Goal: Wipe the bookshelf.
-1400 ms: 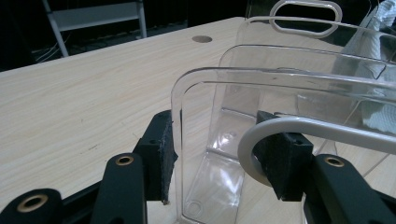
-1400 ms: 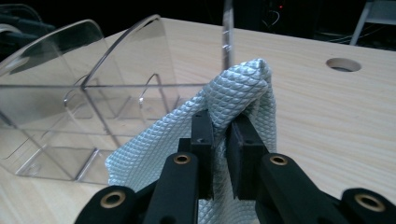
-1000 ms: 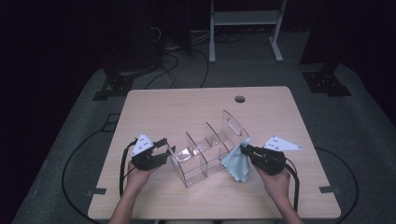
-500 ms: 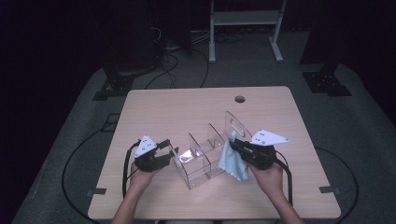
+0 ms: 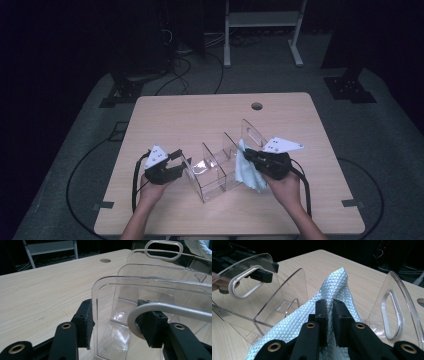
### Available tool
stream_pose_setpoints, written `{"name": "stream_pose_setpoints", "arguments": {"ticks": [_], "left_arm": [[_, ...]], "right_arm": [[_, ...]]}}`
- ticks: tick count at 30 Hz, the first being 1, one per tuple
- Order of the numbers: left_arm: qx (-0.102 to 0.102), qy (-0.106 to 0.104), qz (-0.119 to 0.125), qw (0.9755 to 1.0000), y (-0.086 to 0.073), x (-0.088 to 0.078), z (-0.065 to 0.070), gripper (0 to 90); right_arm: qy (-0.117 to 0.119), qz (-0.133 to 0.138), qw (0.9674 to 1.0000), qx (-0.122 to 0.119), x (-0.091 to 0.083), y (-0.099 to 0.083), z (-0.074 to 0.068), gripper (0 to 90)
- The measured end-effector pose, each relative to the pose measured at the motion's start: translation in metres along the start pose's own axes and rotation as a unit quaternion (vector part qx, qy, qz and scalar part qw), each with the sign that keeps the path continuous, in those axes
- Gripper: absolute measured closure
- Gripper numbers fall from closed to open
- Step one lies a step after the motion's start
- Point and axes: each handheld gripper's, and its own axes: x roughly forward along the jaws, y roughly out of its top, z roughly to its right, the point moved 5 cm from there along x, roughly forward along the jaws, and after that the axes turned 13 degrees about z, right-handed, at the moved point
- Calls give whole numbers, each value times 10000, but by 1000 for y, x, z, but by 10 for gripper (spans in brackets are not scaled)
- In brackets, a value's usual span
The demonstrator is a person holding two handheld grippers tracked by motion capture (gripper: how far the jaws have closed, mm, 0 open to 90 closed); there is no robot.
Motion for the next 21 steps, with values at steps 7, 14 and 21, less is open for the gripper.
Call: {"name": "stream_pose_setpoints", "arguments": {"ticks": [7, 14, 21], "left_arm": [[-20, 5, 8, 10000, 0, 1, 2, 482], [-61, 66, 24, 10000, 0, 1, 1, 481], [-11, 49, -1, 10000, 0, 1, 4, 482]], "right_arm": [[-81, -126, 9999, 24, 15, 6, 6, 826], [-78, -130, 9999, 72, 20, 8, 8, 826], [-56, -167, 9998, 68, 7, 3, 5, 826]]}}
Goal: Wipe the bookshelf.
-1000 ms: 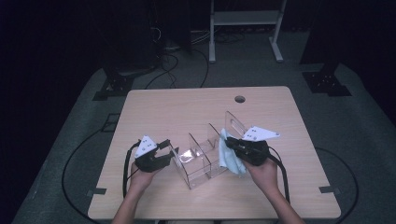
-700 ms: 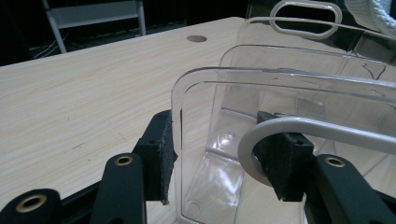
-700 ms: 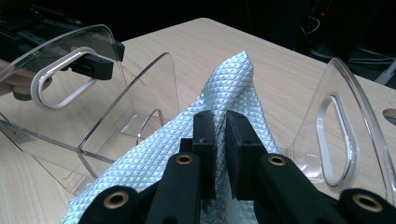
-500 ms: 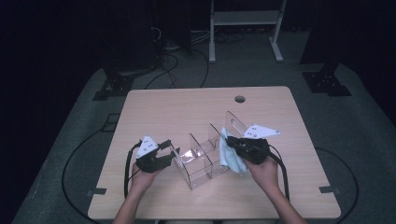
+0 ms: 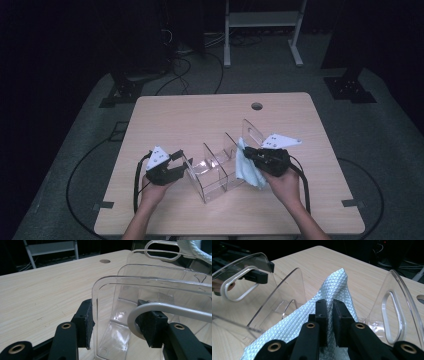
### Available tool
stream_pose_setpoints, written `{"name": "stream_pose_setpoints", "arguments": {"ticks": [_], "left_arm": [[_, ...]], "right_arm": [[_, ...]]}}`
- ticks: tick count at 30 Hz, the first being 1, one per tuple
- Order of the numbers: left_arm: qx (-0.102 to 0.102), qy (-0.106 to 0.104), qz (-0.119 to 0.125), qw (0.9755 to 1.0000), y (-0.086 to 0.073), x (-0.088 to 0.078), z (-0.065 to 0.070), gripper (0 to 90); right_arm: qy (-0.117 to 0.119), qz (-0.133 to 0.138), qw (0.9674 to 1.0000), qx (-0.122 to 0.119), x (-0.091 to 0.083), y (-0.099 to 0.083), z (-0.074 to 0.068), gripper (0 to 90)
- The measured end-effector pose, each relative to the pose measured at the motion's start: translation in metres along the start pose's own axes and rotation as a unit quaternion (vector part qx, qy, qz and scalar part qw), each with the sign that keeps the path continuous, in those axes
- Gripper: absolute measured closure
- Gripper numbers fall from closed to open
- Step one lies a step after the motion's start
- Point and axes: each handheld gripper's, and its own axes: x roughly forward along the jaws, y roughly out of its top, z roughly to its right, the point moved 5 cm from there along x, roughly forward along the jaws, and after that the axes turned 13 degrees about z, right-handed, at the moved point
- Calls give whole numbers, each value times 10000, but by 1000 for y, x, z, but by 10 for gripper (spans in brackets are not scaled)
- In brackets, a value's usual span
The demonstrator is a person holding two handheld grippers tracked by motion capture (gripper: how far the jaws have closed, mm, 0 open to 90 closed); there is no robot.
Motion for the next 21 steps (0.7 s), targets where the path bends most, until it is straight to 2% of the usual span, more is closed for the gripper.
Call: {"name": "stream_pose_setpoints", "arguments": {"ticks": [8, 17, 21], "left_arm": [[-51, 30, 25, 10000, 0, 1, 0, 482], [-61, 90, 11, 9999, 0, 1, 2, 480], [-34, 60, 5, 10000, 0, 2, 4, 480]], "right_arm": [[-92, -172, 9998, 25, 29, 12, 8, 825], [-99, -143, 9997, -187, 10, 8, -1, 826], [-106, -207, 9996, -175, 20, 13, -2, 826]]}}
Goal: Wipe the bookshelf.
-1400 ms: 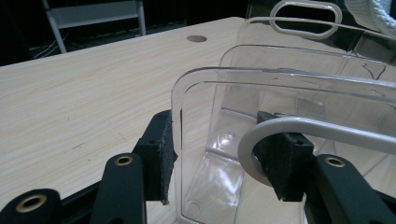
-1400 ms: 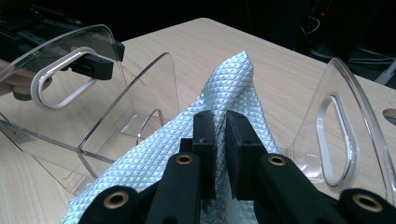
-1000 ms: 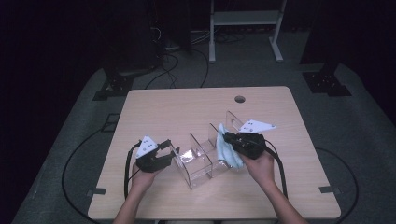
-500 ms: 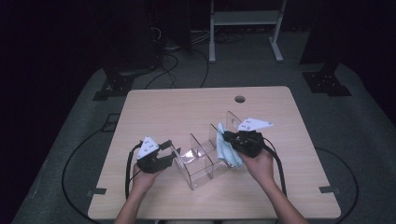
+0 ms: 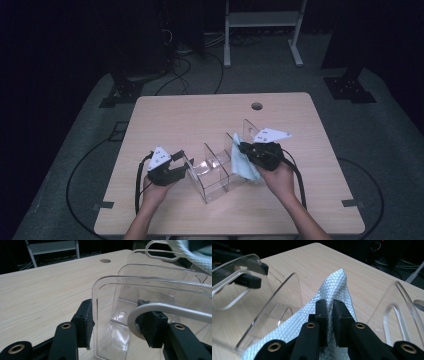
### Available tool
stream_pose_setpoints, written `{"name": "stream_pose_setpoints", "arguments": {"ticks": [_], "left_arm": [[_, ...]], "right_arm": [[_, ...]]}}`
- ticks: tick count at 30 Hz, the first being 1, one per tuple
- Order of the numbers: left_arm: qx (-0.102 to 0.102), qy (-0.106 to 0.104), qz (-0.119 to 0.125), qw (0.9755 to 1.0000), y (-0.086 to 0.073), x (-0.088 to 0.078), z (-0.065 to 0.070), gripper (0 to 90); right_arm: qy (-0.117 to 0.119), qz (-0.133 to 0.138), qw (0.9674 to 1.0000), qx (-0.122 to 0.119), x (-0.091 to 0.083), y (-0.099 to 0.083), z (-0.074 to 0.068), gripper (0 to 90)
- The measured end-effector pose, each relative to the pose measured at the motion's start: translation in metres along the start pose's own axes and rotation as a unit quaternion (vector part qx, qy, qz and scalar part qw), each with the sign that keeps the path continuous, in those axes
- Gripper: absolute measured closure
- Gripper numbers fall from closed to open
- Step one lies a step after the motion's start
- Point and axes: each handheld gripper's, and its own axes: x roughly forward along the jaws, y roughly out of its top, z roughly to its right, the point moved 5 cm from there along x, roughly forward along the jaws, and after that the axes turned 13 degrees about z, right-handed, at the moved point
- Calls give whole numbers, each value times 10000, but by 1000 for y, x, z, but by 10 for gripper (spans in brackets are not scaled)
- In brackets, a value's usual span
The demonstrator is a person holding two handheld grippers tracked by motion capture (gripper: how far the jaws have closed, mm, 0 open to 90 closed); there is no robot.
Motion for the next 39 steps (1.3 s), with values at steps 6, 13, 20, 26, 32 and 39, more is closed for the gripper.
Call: {"name": "stream_pose_setpoints", "arguments": {"ticks": [6, 13, 20, 26, 32, 39], "left_arm": [[-92, 27, 30, 9999, 0, 0, 0, 478], [-29, -12, 34, 10000, 0, 1, 2, 480], [-18, 7, 35, 10000, 0, 1, 2, 481], [-57, 37, 30, 10000, -1, 2, 4, 478], [-61, 51, 18, 10000, 0, 2, 6, 480], [-136, 22, 27, 9999, -1, 3, 5, 461]], "right_arm": [[-58, -137, 9999, 38, 28, 10, 7, 826], [-47, -191, 9998, -63, 21, 8, 7, 826], [-128, -537, 9984, 73, 51, 20, 14, 825], [-96, -623, 9979, 163, 52, 21, 17, 825], [-170, -729, 9966, 352, 60, 23, 21, 824], [47, -417, 9983, 393, 39, 27, 18, 826]]}}
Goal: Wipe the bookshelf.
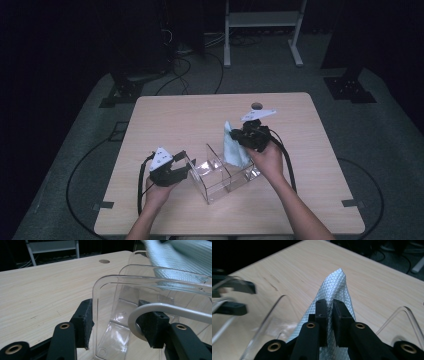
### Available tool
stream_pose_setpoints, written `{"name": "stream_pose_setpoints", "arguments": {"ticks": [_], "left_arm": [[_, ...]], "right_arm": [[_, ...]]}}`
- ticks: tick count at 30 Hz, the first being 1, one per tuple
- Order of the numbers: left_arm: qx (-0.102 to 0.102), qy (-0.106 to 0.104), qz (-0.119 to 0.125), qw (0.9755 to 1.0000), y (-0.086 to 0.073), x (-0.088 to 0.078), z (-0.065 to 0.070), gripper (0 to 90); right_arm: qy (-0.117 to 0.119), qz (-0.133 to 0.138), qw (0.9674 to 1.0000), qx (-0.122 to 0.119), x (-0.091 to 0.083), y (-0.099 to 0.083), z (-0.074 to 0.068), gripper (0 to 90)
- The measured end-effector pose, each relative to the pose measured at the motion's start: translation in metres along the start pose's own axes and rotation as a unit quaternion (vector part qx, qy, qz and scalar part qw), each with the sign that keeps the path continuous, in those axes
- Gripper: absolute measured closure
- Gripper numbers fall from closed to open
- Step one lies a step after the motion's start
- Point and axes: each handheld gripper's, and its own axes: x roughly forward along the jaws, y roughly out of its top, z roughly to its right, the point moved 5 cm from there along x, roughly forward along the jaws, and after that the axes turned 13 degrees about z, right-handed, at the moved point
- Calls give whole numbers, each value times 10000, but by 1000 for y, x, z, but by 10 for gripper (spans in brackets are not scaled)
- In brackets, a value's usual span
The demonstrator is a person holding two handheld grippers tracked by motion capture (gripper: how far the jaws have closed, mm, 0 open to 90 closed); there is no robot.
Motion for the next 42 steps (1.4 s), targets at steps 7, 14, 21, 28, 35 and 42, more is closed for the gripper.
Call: {"name": "stream_pose_setpoints", "arguments": {"ticks": [7, 14, 21, 28, 35, 42], "left_arm": [[42, 15, -44, 10000, 0, 0, 1, 443], [26, 39, -30, 10000, 0, 3, 2, 434], [-4, 51, -23, 10000, -1, 4, 2, 432], [71, 44, -26, 10000, 0, 3, 2, 469], [61, 45, -24, 10000, 0, 4, 1, 469], [45, 16, -51, 10000, -1, 4, 2, 453]], "right_arm": [[327, 630, 9974, -145, -60, 4, -20, 828], [635, 912, 9938, -45, -104, -7, -38, 828], [1006, 787, 9918, -26, -101, -29, -67, 828], [897, 407, 9948, -250, -66, -41, -75, 828], [799, 327, 9958, -313, -38, -38, -74, 828], [830, 239, 9954, -409, -53, -46, -79, 828]]}}
